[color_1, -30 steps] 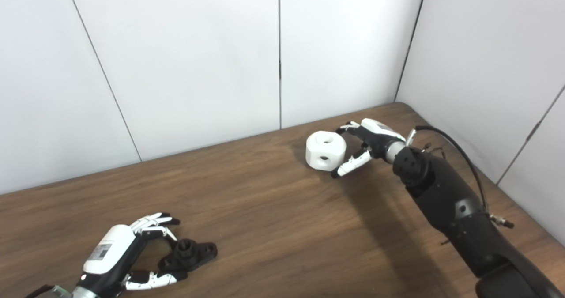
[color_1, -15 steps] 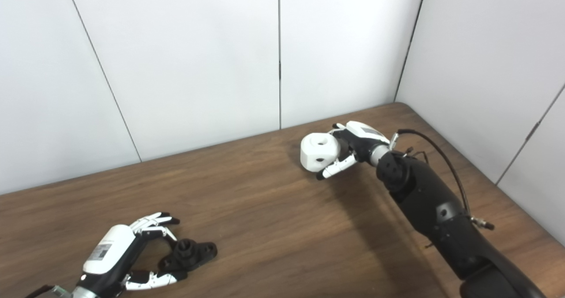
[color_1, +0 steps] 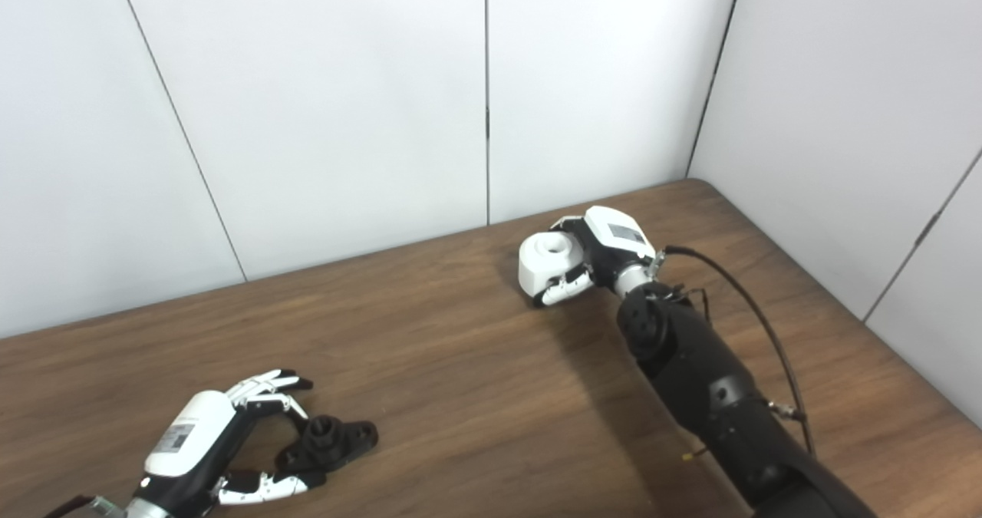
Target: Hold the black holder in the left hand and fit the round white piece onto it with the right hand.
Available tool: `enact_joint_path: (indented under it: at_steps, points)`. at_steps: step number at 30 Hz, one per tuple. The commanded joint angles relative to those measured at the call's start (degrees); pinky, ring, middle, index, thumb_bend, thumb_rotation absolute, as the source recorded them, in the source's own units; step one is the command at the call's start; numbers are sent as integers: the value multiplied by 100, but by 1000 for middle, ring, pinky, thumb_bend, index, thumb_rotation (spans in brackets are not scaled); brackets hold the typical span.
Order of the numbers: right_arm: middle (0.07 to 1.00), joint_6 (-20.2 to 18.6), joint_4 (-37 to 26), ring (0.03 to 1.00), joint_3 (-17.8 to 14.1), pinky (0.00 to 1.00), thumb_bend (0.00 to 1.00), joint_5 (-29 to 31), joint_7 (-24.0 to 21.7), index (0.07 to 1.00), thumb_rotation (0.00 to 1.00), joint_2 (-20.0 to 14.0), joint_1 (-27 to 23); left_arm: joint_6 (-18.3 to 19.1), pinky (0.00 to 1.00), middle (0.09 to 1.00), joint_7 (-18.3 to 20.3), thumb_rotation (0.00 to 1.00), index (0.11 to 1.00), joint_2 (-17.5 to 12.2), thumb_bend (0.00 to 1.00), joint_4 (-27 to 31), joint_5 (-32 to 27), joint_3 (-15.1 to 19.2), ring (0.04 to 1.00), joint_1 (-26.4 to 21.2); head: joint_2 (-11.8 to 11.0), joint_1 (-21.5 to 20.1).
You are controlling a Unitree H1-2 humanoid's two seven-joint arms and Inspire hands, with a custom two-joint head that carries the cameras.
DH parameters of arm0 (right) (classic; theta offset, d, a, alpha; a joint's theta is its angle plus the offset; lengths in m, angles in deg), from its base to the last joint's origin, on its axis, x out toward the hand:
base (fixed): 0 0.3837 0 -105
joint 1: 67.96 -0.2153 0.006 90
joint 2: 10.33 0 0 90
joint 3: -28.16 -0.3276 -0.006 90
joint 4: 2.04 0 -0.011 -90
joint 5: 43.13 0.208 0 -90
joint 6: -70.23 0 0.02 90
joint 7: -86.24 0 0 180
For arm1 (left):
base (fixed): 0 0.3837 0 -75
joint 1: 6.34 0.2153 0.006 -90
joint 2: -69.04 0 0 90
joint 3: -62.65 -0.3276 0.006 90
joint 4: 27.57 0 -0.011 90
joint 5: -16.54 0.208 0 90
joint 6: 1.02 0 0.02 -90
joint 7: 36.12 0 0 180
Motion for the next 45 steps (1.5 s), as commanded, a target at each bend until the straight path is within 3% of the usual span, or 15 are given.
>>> enact_joint_path:
  at_steps: [1, 7, 16, 25, 30, 39, 45]
  points:
    - [731, 289, 23, 755, -130, 682, 555, -97, 610, 503, 148, -41, -191, 323, 853, 818, 545, 47, 485, -289, 521, -336, 263, -153, 885, 486, 25, 12]
    - [692, 429, 140, 733, -82, 655, 517, -104, 989, 483, 137, 52, -194, 323, 850, 818, 531, 46, 485, -309, 521, -332, 279, -136, 885, 498, 54, 52]
    - [680, 598, 162, 716, -41, 627, 519, -86, 1006, 483, 136, 16, -170, 327, 843, 818, 519, 47, 485, -285, 522, -397, 325, -160, 885, 436, 118, 185]
    - [696, 345, -937, 730, -11, 607, 521, 91, 174, 483, 135, 114, -33, 343, 869, 826, 507, 48, 485, -211, 522, -478, 319, -181, 898, 405, 238, 600]
    - [707, 120, -1891, 716, 209, 564, 521, 101, -602, 483, 133, 227, -45, 382, 876, 823, 558, 49, 485, -178, 522, -446, 329, -208, 905, 375, 310, 774]
    - [702, -308, -3115, 718, 604, 590, 522, 172, -2038, 482, 135, 523, -333, 435, 889, 825, 525, 50, 484, -73, 523, -497, 343, -242, 911, 307, 499, 1219]
    - [693, -357, -3694, 691, 875, 575, 524, 163, -2615, 480, 135, 712, -344, 532, 893, 829, 549, 52, 484, 5, 523, -439, 357, -254, 913, 290, 618, 1479]
